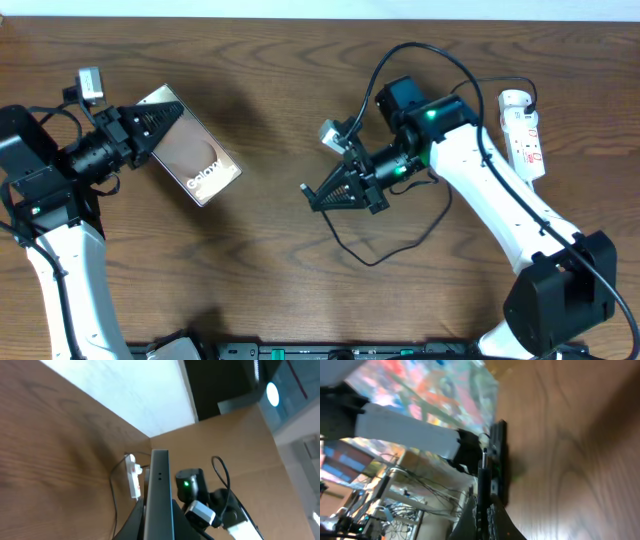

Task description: Plug charger to phone and switch on socket

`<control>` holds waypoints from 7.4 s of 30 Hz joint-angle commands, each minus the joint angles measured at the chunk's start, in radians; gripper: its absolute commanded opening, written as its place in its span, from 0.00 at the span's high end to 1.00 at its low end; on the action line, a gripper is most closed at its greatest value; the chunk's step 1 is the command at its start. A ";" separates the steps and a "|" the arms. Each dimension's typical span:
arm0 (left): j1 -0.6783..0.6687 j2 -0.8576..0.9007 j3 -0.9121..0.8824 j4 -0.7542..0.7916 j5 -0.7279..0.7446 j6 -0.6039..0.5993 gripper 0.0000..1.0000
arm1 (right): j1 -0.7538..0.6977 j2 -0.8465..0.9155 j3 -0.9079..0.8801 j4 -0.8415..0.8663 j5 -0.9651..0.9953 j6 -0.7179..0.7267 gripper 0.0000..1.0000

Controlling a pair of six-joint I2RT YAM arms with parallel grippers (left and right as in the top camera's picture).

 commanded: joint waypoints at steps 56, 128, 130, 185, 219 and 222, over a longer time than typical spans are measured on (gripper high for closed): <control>-0.181 -0.006 -0.004 0.177 -0.090 -0.146 0.92 | 0.140 0.031 -0.103 0.649 -0.212 0.597 0.99; -0.126 -0.006 -0.004 0.262 -0.064 -0.134 0.93 | 0.145 0.051 -0.011 0.344 0.803 1.067 0.99; -0.126 -0.006 -0.004 0.263 -0.064 -0.134 0.93 | 0.145 0.011 -0.010 0.417 0.619 0.996 0.99; -0.184 -0.006 -0.003 0.442 0.079 -0.236 0.93 | 0.201 -0.004 -0.066 0.702 -0.113 0.767 0.99; -0.185 -0.006 -0.003 0.581 0.041 -0.396 0.93 | 0.187 -0.003 -0.097 0.716 -0.180 0.637 0.99; -0.185 -0.006 -0.003 0.580 0.057 -0.397 0.93 | 0.180 -0.003 -0.097 0.716 -0.180 0.636 0.99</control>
